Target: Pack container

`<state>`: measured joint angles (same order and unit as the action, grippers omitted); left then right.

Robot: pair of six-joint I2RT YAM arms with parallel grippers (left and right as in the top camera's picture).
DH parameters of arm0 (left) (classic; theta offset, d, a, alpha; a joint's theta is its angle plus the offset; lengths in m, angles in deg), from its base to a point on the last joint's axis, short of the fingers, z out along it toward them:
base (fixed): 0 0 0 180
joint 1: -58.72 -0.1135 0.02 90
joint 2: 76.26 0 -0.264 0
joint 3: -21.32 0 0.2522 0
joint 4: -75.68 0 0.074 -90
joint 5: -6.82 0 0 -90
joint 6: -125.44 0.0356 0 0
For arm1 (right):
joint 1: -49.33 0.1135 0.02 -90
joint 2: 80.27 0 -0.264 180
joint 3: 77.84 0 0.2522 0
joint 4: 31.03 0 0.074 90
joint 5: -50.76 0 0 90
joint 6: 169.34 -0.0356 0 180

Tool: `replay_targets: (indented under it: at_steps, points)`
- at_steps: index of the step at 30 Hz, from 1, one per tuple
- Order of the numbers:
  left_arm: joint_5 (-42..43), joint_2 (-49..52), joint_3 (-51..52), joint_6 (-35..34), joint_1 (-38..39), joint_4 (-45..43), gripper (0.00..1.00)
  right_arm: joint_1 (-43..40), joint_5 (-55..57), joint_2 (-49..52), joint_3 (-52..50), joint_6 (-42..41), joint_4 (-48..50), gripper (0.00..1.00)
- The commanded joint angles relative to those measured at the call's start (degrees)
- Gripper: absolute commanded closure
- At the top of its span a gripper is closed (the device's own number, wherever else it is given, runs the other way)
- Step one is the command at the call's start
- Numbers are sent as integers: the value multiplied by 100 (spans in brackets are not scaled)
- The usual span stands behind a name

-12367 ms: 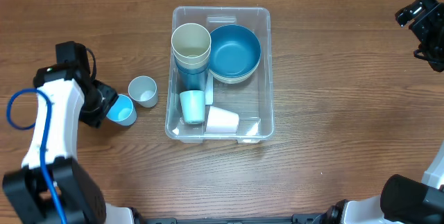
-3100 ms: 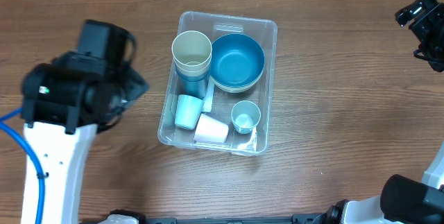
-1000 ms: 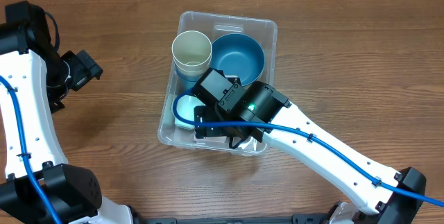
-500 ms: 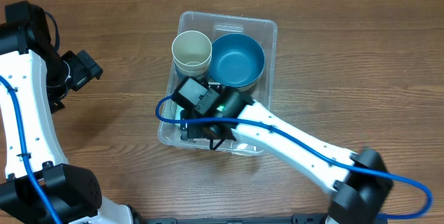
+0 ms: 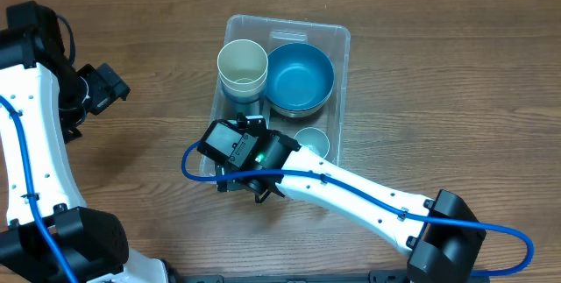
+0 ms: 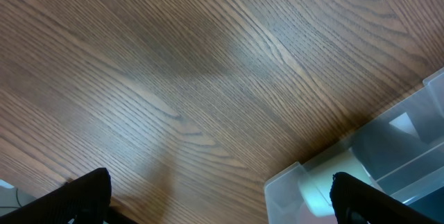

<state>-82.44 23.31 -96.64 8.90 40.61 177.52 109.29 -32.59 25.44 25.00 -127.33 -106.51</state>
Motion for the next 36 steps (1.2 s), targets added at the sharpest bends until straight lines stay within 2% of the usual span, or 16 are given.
replay_targets:
  at_steps: [1, 11, 14, 30, 33, 36]
  points:
    - [35, 42, -96, 127, -24, -9, 0, 72, 72, 339, 22, -4, 24, 10]
    - [35, 42, -96, 127, -24, -9, 0, 26, 448, 568, 22, -7, -28, 10]
    - [35, 42, -96, 127, -24, -9, 0, -33, 610, 568, 22, -55, -173, 14]
    - [35, 42, -96, 127, -24, -9, 0, -199, 852, 962, 11, -66, -332, 13]
    - [35, 42, -96, 127, -24, -9, 0, -199, 927, 960, 13, -20, -374, 15]
    - [35, 39, -96, 127, -24, -9, 0, -199, 1093, 960, 26, -24, -525, 23]
